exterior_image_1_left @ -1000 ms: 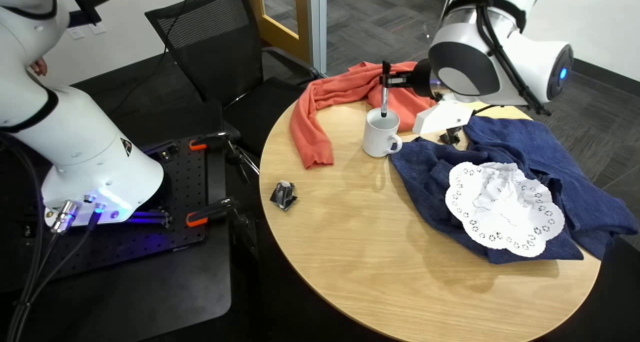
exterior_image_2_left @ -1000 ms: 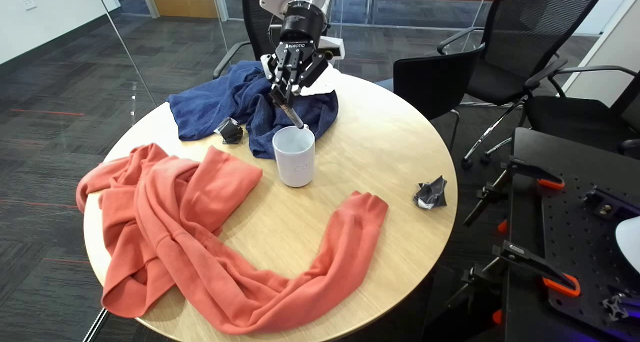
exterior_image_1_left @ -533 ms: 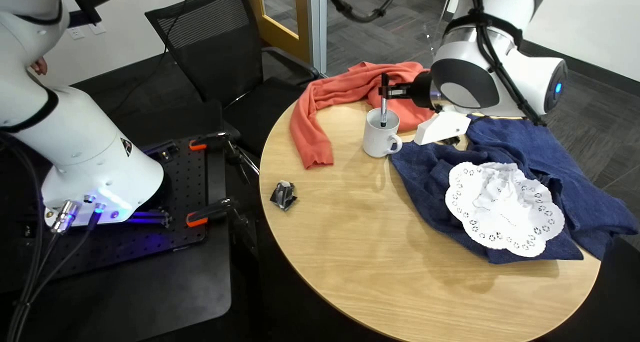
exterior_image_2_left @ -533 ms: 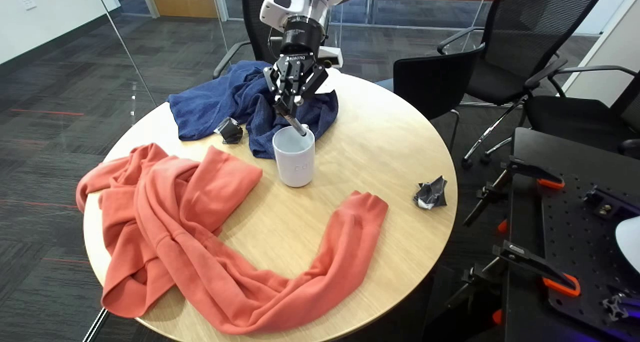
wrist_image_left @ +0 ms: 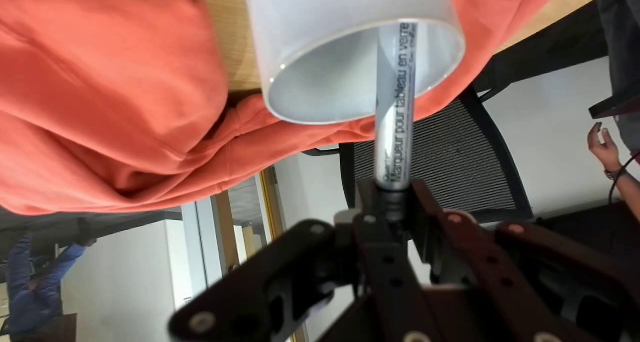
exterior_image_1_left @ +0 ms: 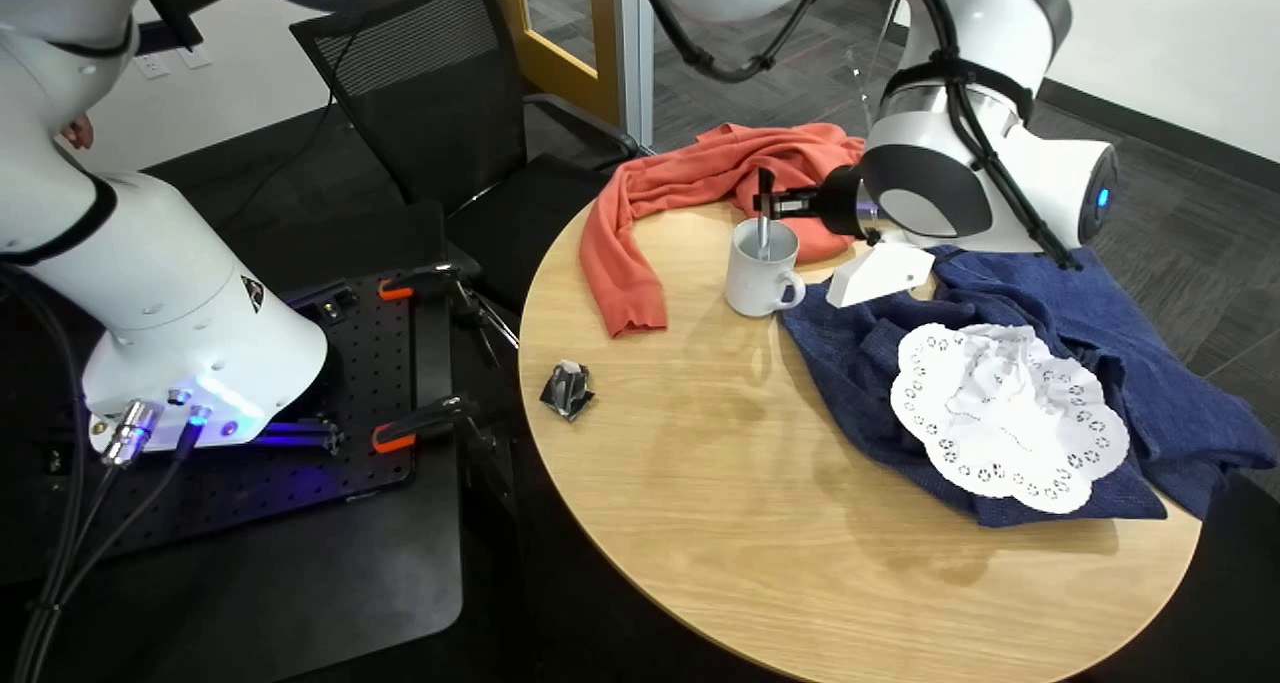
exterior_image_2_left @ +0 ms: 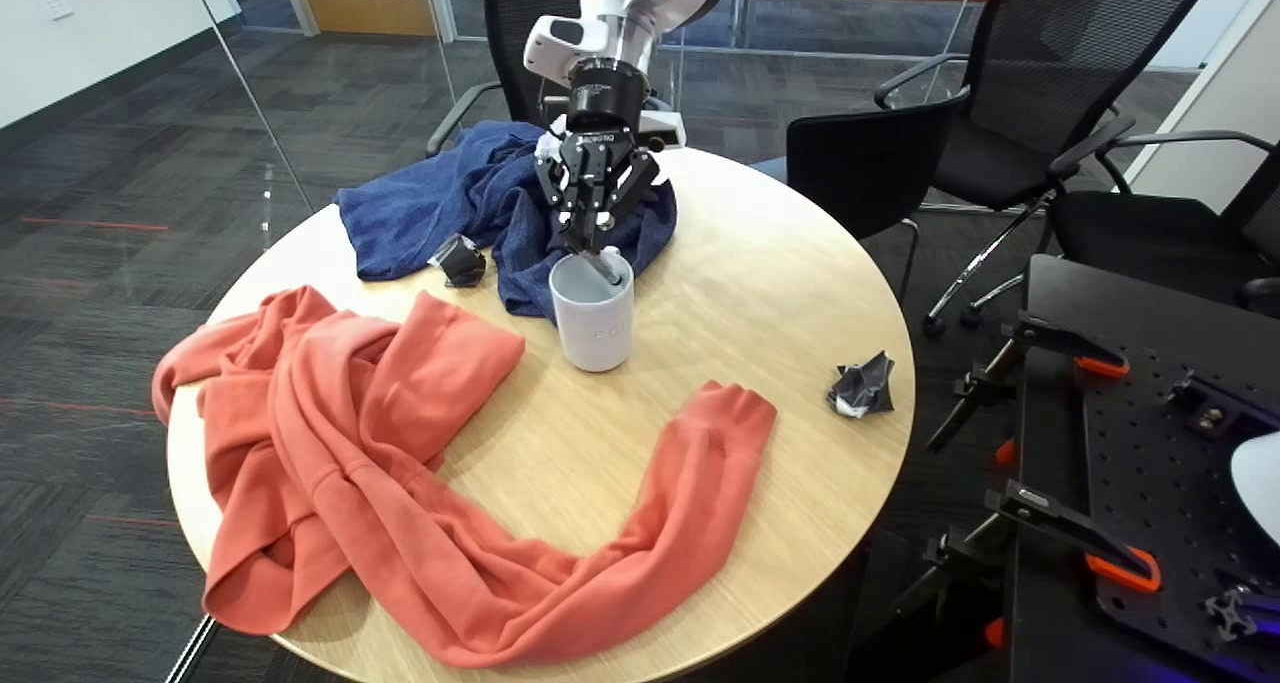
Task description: Put the pen in the mug
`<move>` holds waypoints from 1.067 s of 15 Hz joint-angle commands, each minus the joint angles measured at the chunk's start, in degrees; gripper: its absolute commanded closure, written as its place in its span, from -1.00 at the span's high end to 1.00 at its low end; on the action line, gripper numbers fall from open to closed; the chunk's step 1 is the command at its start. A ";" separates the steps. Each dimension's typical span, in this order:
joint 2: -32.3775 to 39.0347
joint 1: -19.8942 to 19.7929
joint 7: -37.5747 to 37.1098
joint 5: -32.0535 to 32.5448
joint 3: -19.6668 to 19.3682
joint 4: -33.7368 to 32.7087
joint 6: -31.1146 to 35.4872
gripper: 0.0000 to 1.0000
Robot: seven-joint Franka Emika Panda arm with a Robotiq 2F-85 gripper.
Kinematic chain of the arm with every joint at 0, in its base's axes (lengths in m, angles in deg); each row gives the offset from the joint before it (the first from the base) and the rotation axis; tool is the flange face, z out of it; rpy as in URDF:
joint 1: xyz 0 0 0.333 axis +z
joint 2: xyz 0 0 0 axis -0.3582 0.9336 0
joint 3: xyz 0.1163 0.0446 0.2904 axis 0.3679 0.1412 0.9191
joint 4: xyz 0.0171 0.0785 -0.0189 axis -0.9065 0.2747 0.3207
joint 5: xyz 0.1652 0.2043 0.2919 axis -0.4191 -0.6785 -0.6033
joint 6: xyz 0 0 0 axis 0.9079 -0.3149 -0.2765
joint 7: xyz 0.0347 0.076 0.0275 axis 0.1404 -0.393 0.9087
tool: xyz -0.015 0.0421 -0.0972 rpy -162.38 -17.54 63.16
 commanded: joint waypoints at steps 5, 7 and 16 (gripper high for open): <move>0.57 0.02 0.04 1.62 -0.01 -0.50 1.46 0.03; -0.26 0.01 0.45 1.93 0.02 0.38 1.66 0.34; -8.18 -0.48 3.00 1.84 0.17 6.82 3.10 1.00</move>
